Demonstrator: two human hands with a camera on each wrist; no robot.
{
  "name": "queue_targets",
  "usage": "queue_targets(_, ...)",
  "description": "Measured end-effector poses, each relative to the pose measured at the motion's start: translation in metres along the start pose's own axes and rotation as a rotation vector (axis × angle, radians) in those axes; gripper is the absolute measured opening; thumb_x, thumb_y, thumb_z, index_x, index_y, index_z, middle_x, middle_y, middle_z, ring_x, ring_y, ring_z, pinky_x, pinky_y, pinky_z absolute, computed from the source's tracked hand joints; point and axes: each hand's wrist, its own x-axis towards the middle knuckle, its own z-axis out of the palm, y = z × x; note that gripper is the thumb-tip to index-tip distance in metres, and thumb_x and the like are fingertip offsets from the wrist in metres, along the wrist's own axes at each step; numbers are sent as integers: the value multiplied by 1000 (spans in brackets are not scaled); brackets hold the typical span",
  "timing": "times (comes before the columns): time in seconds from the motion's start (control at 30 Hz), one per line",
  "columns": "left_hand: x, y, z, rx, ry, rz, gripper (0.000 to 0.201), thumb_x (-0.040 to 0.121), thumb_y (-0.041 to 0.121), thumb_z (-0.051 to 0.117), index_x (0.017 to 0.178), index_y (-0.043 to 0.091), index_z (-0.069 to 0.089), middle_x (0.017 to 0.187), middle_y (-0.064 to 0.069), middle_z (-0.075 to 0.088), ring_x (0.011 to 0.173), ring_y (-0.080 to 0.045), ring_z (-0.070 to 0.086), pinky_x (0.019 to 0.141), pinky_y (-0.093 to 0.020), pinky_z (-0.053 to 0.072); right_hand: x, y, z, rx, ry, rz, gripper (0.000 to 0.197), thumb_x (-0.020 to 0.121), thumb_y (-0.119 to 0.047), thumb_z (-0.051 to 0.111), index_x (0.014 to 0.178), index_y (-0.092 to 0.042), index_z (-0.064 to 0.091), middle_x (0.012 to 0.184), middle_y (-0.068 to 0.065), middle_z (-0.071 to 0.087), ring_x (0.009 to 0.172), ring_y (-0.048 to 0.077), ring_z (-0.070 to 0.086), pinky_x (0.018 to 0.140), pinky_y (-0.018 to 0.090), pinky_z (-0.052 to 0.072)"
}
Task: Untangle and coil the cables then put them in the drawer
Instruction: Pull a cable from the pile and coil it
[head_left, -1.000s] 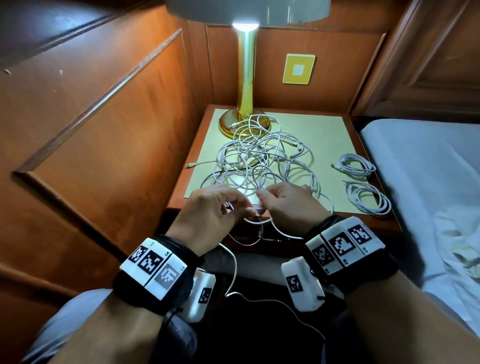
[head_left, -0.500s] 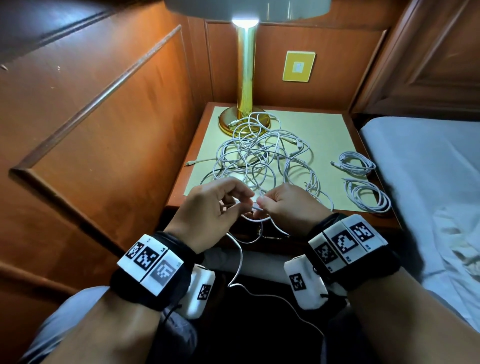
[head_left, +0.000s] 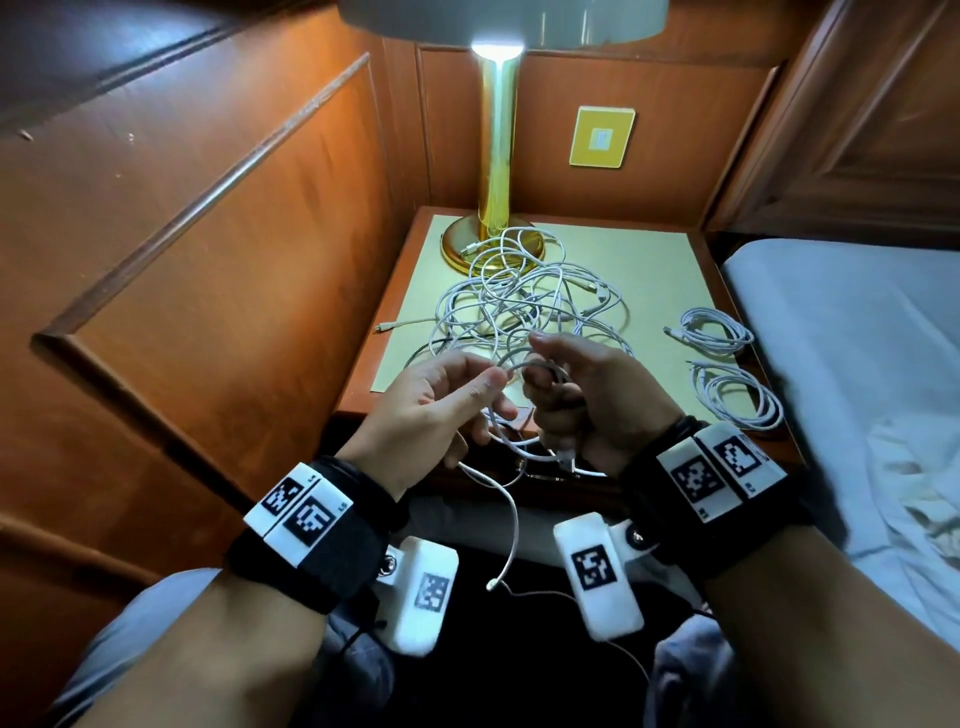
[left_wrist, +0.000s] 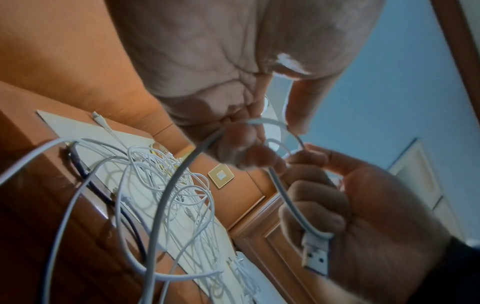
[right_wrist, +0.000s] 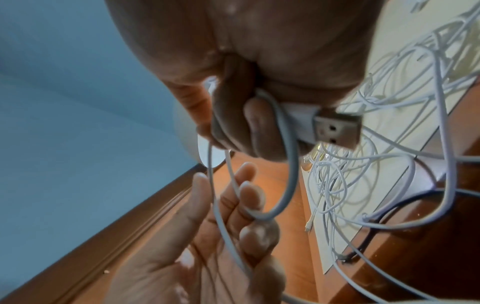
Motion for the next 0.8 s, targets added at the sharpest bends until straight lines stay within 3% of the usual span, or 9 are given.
queue_targets(0.13, 2, 2, -4, -103, 94, -29, 23, 94, 17, 66, 100, -5, 68, 70, -8, 65, 52, -13, 50, 35, -20, 34, 6, 2, -2, 52, 17, -11, 30, 97, -25, 43, 70, -15, 50, 53, -6, 32, 40, 9, 23, 44, 24, 25)
queue_targets(0.33, 5, 4, -10, -90, 231, -14, 10, 88, 10, 73, 85, 1, 70, 59, -7, 61, 41, -11, 40, 33, -19, 31, 14, 13, -6, -414, 134, -189, 29, 102, -17, 49, 87, -7, 71, 64, 5, 53, 50, 12, 51, 40, 20, 37)
queue_targets(0.43, 6, 2, -15, -13, 264, 34, 9, 86, 12, 76, 80, 8, 71, 59, -6, 64, 39, -12, 41, 35, -19, 34, 15, 12, -15, -533, 165, -167, 18, 96, -20, 63, 94, -9, 76, 74, 6, 61, 63, 15, 57, 50, 21, 46)
queue_targets(0.5, 5, 1, -16, 75, 277, 84, 9, 86, 13, 77, 79, 11, 72, 60, -4, 66, 39, -11, 44, 37, -21, 38, 15, 13, -19, -578, 183, -157, 15, 91, -23, 70, 94, -10, 78, 71, -1, 65, 65, 15, 59, 60, 27, 49)
queue_targets(0.57, 6, 0, -16, 149, 298, 123, 11, 87, 13, 77, 77, 15, 73, 60, -2, 67, 40, -8, 49, 40, -21, 43, 15, 12, -21, -603, 187, -158, 17, 90, -24, 71, 95, -10, 78, 67, -2, 66, 60, 13, 58, 64, 30, 51)
queue_targets(0.7, 7, -1, -14, 196, 330, 181, 13, 85, 13, 78, 75, 18, 73, 67, -4, 73, 55, -7, 63, 57, -20, 51, 13, 10, -20, -445, 169, -104, 17, 93, -18, 68, 97, -3, 74, 64, 7, 61, 57, 18, 62, 57, 26, 54)
queue_targets(0.8, 7, -3, -13, 171, 330, 180, 11, 85, 11, 78, 76, 17, 74, 70, -8, 73, 63, -17, 68, 64, -33, 58, 13, 9, -20, -547, 194, -177, 15, 93, -20, 68, 94, -6, 75, 74, 8, 66, 61, 16, 64, 60, 29, 58)
